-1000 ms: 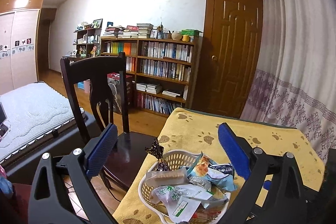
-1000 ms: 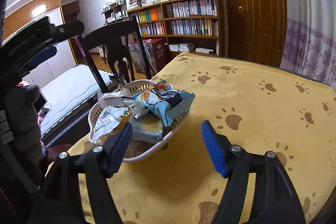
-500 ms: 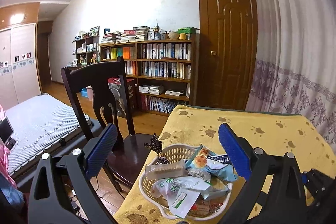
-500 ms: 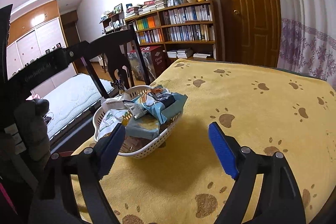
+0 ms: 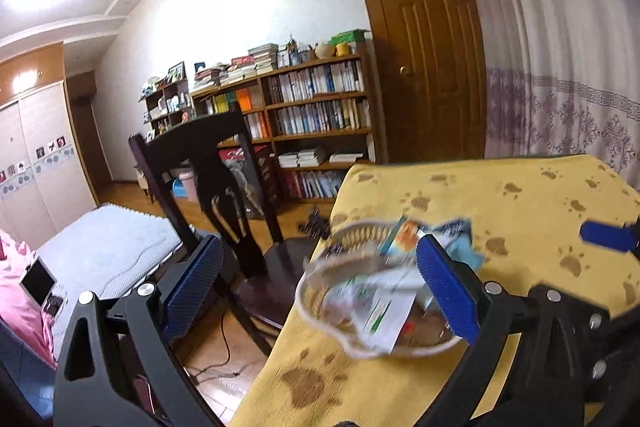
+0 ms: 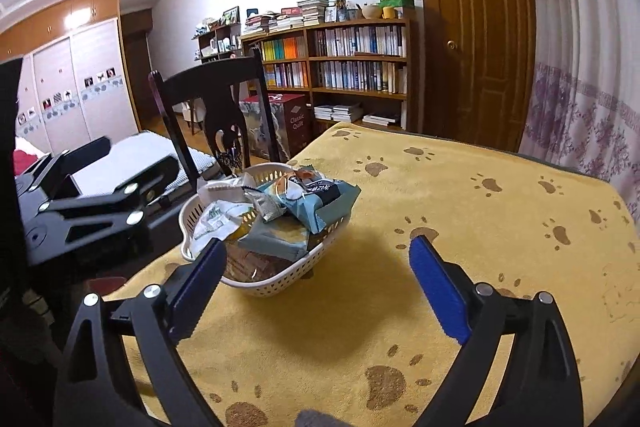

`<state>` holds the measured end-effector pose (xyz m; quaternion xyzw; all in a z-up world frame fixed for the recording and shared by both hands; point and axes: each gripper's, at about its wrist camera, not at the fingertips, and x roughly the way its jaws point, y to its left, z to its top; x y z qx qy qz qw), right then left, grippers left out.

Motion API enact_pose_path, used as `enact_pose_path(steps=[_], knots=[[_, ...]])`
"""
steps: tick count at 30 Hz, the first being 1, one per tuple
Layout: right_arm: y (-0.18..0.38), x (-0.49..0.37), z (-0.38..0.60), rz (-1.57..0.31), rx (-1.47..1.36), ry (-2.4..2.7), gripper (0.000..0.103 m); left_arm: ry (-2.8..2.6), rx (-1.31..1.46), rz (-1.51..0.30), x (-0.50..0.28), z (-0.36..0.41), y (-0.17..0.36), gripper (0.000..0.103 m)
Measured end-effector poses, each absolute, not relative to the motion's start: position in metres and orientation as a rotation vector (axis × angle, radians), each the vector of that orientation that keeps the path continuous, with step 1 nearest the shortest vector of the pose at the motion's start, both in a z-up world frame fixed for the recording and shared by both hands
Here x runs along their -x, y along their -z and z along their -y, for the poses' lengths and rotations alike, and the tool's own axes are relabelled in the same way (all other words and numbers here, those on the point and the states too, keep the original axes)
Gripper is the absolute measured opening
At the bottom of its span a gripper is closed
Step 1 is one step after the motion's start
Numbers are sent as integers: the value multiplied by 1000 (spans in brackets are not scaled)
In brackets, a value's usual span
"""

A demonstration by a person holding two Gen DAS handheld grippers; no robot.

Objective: Organize snacks

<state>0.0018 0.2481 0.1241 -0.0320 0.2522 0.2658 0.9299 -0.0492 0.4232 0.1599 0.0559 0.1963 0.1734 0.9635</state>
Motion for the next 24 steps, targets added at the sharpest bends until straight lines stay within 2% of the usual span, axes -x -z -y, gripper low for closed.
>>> enact_pose_path(steps=[5,24], knots=[[-122,5,-259,-501,129,-522,98,-369,-86,-411,60,-432,-148,99],[-102,11,-284,-552,257,-480,98,-419,-140,-432,65,-433,-127,99]])
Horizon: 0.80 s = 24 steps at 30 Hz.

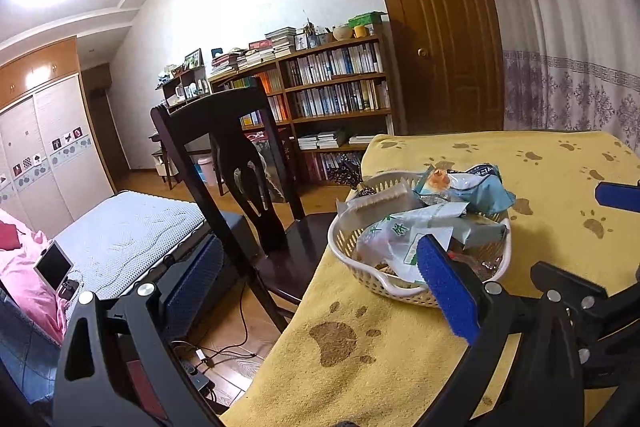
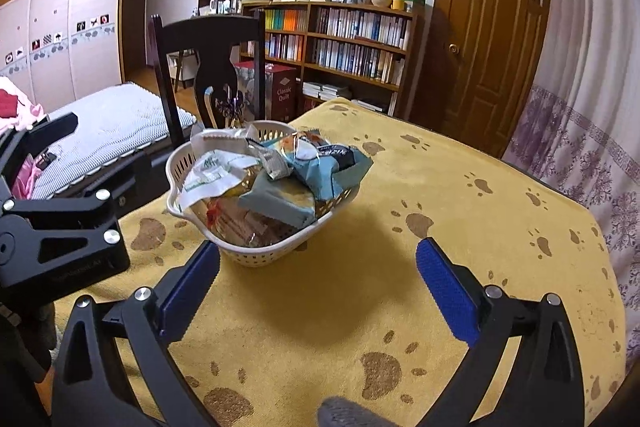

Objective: Organize snacks

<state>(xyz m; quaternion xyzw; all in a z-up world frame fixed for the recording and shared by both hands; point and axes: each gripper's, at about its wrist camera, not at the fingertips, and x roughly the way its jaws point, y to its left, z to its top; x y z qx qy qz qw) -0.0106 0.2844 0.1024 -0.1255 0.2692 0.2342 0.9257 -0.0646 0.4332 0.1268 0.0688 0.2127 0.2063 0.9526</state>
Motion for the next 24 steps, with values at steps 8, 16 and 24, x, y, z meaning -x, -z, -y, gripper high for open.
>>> enact_pose_path(steps=[8,16,24], knots=[[-101,14,-291,-542,294,-460,98,-425,-156,-436,64,-432,-125,99],[-101,13,-292,-540,307,-433,98,-423,-156,-435,63,-432,-125,99],[-100,12,-293,-546,310,-431,98,-424,-158,-440,63,-432,-123,99]])
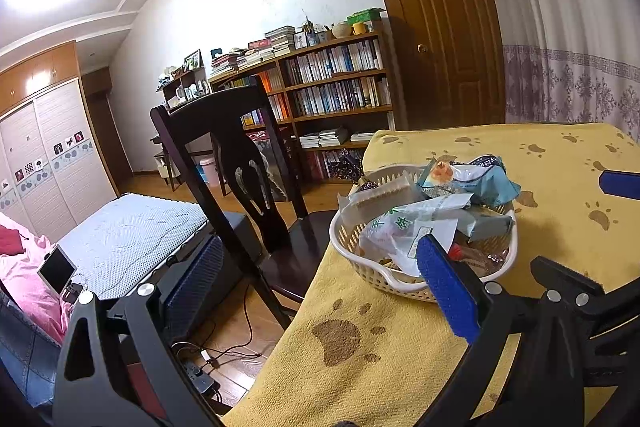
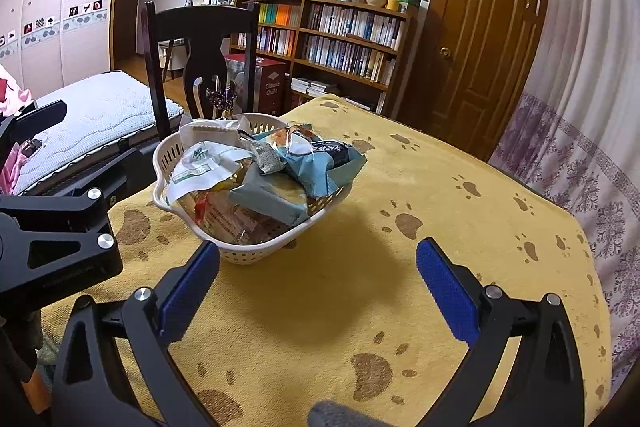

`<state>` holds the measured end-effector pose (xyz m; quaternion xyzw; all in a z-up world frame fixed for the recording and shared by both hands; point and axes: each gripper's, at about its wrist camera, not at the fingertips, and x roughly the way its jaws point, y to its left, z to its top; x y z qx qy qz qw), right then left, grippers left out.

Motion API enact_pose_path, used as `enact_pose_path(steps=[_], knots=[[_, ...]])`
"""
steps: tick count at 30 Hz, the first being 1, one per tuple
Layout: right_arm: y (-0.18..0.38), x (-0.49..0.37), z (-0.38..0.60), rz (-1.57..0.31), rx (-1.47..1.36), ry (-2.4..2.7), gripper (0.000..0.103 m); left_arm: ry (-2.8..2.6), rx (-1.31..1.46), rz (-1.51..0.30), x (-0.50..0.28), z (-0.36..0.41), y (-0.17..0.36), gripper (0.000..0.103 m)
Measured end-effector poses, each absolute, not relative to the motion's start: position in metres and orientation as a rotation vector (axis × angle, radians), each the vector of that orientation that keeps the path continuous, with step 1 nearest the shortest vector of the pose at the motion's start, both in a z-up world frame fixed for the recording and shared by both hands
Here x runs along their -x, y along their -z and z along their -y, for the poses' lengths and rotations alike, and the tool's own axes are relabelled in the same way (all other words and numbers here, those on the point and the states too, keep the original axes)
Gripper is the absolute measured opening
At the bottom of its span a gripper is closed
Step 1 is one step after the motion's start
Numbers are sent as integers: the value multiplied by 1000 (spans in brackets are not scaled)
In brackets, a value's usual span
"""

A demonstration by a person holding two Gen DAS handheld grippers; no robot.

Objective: Organize snacks

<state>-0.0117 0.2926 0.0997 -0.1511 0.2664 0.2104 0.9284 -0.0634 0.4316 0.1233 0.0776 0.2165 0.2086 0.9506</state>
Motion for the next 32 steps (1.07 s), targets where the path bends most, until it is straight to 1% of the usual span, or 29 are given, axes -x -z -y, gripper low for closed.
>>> enact_pose_path(steps=[21,32], knots=[[-96,16,-297,-527,332,-458,98,-423,-159,-442,63,-430,-123,99],[-84,5,-269,-604,317,-383,98,-388,-195,-459,60,-418,-118,99]])
